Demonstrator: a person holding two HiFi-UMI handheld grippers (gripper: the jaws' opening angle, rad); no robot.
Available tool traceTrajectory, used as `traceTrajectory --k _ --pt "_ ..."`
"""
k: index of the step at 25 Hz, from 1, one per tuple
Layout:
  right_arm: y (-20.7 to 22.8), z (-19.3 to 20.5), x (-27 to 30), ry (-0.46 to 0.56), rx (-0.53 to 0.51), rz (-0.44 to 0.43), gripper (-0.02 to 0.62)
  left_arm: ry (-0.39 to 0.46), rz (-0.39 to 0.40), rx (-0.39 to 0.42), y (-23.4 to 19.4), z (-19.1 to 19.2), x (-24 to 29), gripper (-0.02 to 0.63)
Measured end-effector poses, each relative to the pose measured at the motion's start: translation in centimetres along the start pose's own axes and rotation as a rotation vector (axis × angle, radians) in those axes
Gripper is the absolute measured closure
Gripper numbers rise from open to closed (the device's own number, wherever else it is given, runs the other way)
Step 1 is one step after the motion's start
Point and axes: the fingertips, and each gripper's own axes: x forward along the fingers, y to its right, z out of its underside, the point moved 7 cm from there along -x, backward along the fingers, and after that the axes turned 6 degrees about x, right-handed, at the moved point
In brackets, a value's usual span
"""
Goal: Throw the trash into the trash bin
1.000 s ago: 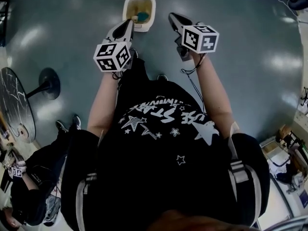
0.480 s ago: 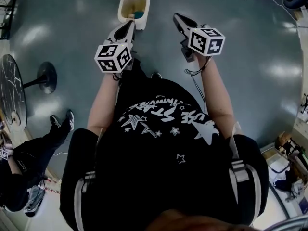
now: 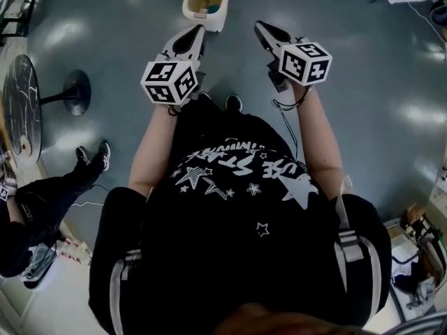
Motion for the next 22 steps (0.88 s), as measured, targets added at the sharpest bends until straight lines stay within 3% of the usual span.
traceTrajectory --k 8,22 --pt "-0.9 1.8 0.9 -0.023 0.014 -0.012 0.589 -0.008 0.006 -0.018 -0.2 0.4 -1.7 0.595" --pt "-8.2 5.2 0.8 -0.034 -0.046 0.006 0.589 0.020 0.031 -0.045 -0.9 1.7 -8.4 0.595"
